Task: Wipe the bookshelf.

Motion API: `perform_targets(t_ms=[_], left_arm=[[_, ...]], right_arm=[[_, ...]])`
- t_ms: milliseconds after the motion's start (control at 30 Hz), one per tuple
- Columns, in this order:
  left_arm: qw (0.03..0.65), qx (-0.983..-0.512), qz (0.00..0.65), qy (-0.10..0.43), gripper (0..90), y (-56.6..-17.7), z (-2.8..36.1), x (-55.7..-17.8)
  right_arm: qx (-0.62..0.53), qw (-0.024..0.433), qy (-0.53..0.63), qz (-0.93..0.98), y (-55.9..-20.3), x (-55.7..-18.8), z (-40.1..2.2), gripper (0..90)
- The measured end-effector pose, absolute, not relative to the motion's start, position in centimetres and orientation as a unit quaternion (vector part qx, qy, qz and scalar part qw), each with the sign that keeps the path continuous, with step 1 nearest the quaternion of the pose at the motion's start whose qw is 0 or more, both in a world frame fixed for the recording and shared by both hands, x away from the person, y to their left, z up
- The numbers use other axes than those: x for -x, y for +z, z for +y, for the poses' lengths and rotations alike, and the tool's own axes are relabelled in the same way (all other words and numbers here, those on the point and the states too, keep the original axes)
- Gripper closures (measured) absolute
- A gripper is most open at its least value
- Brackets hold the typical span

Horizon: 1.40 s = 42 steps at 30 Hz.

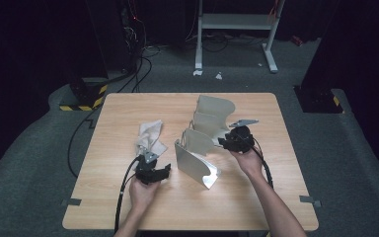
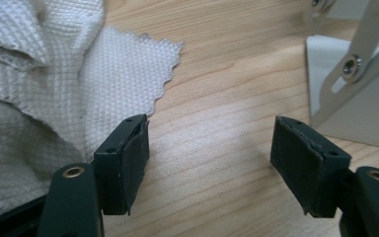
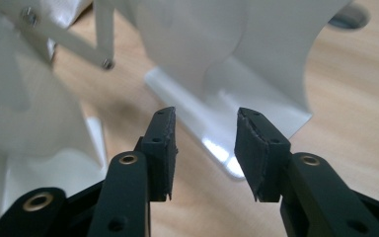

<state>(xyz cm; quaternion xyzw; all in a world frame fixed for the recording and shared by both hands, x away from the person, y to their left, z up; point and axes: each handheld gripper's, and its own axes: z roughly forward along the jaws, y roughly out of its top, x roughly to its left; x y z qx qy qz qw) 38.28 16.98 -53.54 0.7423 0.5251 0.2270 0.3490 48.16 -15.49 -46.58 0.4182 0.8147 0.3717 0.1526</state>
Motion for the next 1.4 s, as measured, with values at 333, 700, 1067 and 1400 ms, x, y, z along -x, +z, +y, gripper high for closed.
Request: perform_targets(t_ms=[333, 700, 1067, 1400], left_arm=[[0.340, -0.744, 0.525, 0.234, 31.2, -53.5, 16.8, -38.3], [0.340, -0.744, 0.526, 0.235, 31.2, -53.5, 16.8, -38.3], [0.340, -0.743, 0.526, 0.235, 31.2, -53.6, 16.8, -38.2], [0.347, -0.745, 0.522, 0.230, 32.4, -53.5, 16.8, -38.1]], right_arm=[[-0.411, 0.160, 0.373, 0.816, -44.7, -50.4, -14.2, 55.1], [-0.393, 0.148, 0.368, 0.830, -44.3, -51.7, -12.6, 59.8], [-0.375, 0.143, 0.364, 0.840, -44.3, -52.0, -12.8, 71.0], [-0.368, 0.134, 0.371, 0.842, -44.4, -51.7, -12.6, 76.2]])
